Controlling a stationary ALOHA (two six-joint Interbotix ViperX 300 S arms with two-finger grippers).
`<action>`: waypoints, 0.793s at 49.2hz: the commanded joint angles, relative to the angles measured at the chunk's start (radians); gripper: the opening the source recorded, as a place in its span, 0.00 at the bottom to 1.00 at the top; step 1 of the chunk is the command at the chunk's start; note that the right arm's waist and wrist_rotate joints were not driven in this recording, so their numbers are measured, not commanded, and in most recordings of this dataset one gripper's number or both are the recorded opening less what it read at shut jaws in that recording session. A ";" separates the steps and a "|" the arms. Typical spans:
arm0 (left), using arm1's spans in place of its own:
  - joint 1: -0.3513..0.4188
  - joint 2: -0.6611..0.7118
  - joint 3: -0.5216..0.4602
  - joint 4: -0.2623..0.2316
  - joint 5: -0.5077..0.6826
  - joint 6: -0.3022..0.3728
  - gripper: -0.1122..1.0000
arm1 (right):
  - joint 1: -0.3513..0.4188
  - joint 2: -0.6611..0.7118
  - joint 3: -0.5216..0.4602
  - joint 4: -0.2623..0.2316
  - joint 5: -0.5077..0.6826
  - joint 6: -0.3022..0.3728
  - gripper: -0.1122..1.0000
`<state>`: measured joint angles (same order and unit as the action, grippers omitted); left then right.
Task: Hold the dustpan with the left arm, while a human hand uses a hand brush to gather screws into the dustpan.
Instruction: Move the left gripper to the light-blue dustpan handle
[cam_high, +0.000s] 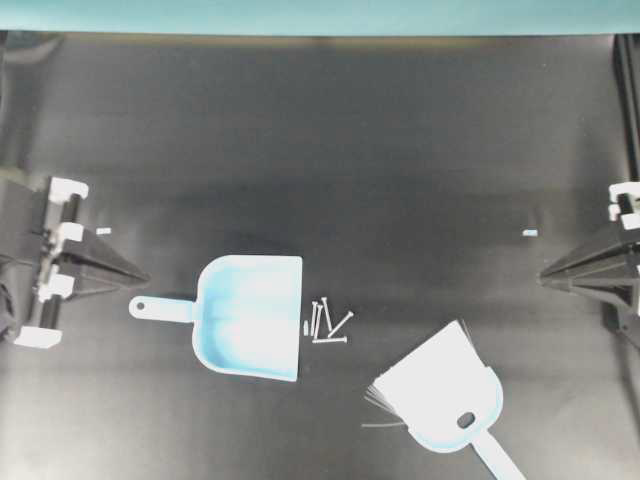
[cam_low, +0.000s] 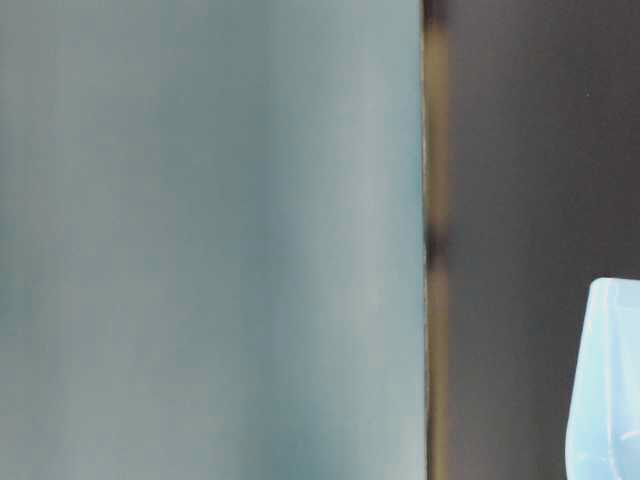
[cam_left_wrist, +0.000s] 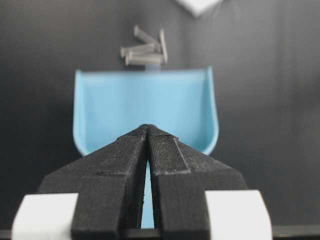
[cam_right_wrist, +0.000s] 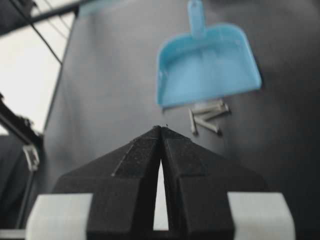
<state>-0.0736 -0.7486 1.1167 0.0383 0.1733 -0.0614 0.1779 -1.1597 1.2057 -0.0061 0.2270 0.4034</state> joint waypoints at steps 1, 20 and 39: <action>-0.003 0.038 -0.032 0.005 0.051 -0.002 0.10 | 0.000 -0.034 0.011 -0.002 0.031 0.000 0.10; -0.008 0.153 -0.055 0.005 0.135 0.025 0.11 | 0.000 -0.147 0.107 -0.002 0.058 0.002 0.10; -0.005 0.344 -0.041 0.005 -0.074 0.025 0.90 | 0.000 -0.265 0.114 0.000 0.225 0.000 0.10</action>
<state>-0.0859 -0.4541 1.0876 0.0399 0.1657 -0.0430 0.1779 -1.4097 1.3238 -0.0061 0.4096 0.4050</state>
